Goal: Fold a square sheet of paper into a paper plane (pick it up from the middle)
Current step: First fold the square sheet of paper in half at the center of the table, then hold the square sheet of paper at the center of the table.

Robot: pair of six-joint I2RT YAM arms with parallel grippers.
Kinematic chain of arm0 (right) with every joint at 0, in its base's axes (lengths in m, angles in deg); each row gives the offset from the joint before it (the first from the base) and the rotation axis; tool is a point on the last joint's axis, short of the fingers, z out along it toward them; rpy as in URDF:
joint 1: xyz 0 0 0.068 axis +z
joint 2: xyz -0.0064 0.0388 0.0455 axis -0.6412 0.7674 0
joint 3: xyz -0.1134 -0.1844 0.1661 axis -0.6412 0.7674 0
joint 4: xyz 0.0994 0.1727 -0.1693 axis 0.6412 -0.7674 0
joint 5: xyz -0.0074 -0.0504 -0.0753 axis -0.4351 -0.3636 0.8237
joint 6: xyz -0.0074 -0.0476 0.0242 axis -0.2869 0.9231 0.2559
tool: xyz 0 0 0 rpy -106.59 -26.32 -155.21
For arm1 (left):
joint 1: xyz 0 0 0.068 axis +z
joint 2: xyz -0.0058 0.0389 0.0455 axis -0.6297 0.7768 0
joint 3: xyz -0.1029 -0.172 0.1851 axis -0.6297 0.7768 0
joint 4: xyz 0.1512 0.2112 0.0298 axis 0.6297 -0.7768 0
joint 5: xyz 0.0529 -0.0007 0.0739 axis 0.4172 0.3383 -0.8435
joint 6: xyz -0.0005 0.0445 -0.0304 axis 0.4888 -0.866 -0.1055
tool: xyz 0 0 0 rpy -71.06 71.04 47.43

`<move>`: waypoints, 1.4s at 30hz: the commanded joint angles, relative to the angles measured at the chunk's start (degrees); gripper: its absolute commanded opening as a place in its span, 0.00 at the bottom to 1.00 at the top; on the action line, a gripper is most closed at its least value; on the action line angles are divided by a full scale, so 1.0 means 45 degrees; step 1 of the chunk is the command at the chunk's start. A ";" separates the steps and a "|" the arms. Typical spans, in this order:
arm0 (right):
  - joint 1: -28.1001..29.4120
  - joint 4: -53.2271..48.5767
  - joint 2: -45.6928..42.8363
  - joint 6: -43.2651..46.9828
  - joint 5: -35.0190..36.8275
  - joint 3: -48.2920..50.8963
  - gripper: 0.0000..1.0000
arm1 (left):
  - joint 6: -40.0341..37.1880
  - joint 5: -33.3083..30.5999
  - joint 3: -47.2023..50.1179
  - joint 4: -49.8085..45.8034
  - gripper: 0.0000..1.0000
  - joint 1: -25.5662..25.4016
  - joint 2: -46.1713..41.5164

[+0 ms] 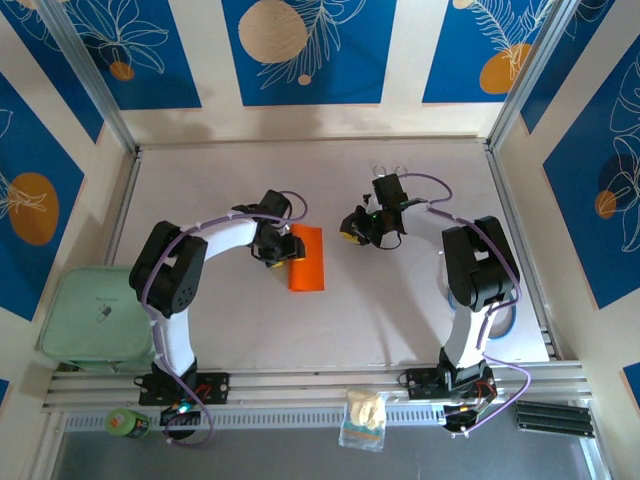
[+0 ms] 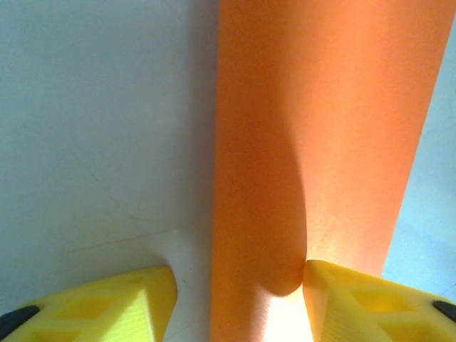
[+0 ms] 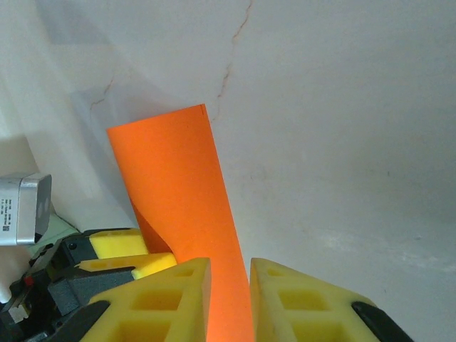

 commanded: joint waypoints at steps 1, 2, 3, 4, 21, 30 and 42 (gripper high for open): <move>0.0098 -0.0118 0.0172 -0.0075 -0.0243 -0.0060 0.22 | -0.0078 0.0483 0.0349 0.0215 0.56 -0.0188 0.1115; 0.0143 -0.0107 0.0201 -0.0062 -0.0263 -0.0070 0.22 | -0.0083 0.0505 0.0350 0.0221 0.56 -0.0191 0.1142; 0.0174 -0.0078 0.0223 -0.0042 -0.0297 -0.0070 0.22 | -0.0118 0.0508 0.0350 0.0222 0.56 -0.0184 0.1139; 0.0195 -0.0068 0.0240 -0.0025 -0.0310 -0.0065 0.22 | -0.0117 0.0493 0.0369 0.0204 0.56 -0.0198 0.1160; 0.1359 0.0440 0.1195 0.0571 -0.1812 -0.0741 0.22 | 0.0031 0.0505 0.0505 0.0123 0.57 -0.0227 0.1570; 0.1694 0.0571 0.1900 0.0468 -0.2385 -0.1083 0.20 | 0.0042 0.0489 0.0530 0.0118 0.57 -0.0252 0.1719; 0.1753 0.0478 0.2378 0.0560 -0.2437 -0.1217 0.19 | -0.0022 0.0454 0.0512 0.0028 0.58 -0.0280 0.1858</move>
